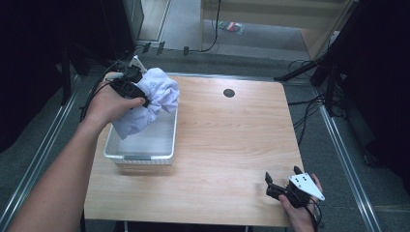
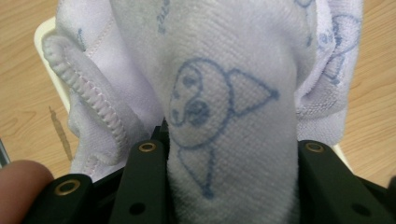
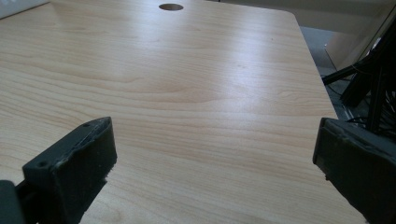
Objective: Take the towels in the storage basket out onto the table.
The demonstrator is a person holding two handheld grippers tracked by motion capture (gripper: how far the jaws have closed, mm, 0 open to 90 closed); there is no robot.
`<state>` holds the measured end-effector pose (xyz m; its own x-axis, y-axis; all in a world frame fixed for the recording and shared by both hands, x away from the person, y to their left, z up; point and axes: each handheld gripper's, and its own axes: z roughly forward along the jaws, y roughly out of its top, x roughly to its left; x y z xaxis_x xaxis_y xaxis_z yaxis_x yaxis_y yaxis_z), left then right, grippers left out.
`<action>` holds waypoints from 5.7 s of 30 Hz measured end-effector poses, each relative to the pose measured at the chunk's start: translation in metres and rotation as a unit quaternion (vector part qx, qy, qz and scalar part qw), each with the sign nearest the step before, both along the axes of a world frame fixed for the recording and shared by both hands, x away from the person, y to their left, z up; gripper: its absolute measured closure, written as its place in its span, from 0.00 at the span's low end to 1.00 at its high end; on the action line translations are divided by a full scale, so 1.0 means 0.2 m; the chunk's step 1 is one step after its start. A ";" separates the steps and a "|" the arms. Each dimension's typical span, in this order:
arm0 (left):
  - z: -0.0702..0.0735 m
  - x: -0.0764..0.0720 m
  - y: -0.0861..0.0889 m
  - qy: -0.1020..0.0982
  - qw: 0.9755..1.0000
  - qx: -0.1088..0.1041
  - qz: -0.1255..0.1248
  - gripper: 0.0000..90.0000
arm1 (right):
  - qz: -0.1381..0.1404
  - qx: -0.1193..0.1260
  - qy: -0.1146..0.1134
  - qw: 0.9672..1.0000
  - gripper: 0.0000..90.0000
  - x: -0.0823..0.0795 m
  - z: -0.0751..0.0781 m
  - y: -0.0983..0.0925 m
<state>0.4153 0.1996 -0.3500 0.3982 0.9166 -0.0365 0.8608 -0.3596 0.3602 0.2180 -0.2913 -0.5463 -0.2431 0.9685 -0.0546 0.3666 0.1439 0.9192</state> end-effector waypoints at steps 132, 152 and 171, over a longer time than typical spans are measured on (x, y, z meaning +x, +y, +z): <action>-0.31 -0.11 -0.17 -0.022 0.999 -0.029 0.020 0.00 | -0.011 0.014 0.014 1.000 0.08 0.02 0.00 -0.01; -0.32 -0.28 0.17 -0.045 0.996 -0.048 0.059 0.00 | -0.014 0.012 0.016 1.000 0.09 0.02 0.00 0.00; -0.43 -0.54 0.57 -0.090 0.984 -0.099 0.122 0.00 | -0.018 0.011 0.019 1.000 0.09 0.02 0.00 0.00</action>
<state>0.3067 0.3139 -0.4357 0.1840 0.9677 -0.1724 0.8286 -0.0583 0.5568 0.2221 -0.2919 -0.5464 -0.2099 0.9774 -0.0253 0.4055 0.1105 0.9074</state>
